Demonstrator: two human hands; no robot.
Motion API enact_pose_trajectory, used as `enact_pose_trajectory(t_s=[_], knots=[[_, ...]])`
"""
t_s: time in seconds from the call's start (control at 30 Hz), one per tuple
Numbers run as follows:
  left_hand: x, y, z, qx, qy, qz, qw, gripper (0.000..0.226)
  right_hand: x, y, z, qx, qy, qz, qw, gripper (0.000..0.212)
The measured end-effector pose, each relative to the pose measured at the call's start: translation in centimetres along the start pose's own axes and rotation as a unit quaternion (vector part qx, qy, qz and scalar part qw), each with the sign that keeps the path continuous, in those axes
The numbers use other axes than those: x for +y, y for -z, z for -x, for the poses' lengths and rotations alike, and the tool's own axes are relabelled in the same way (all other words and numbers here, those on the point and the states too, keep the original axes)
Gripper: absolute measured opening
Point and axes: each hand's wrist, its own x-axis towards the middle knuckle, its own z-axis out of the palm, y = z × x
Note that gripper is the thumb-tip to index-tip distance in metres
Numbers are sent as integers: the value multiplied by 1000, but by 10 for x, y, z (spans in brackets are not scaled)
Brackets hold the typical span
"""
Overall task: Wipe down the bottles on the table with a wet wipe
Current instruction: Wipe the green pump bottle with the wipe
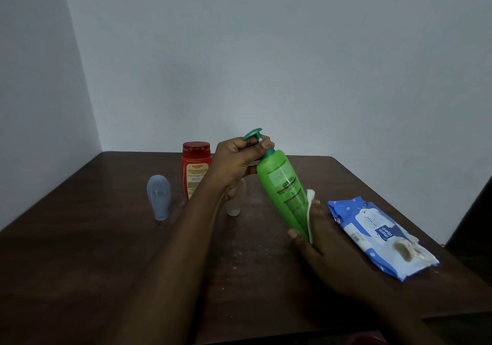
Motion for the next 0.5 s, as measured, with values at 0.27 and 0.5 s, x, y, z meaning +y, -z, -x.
enact_pose_trajectory(t_s=[0.27, 0.5], knots=[[6, -5, 3, -17, -5, -22, 1000, 18, -36, 3, -30, 76, 17, -106, 991, 103], [12, 4, 41, 22, -35, -48, 998, 22, -63, 0, -25, 95, 137, -59, 984, 90]])
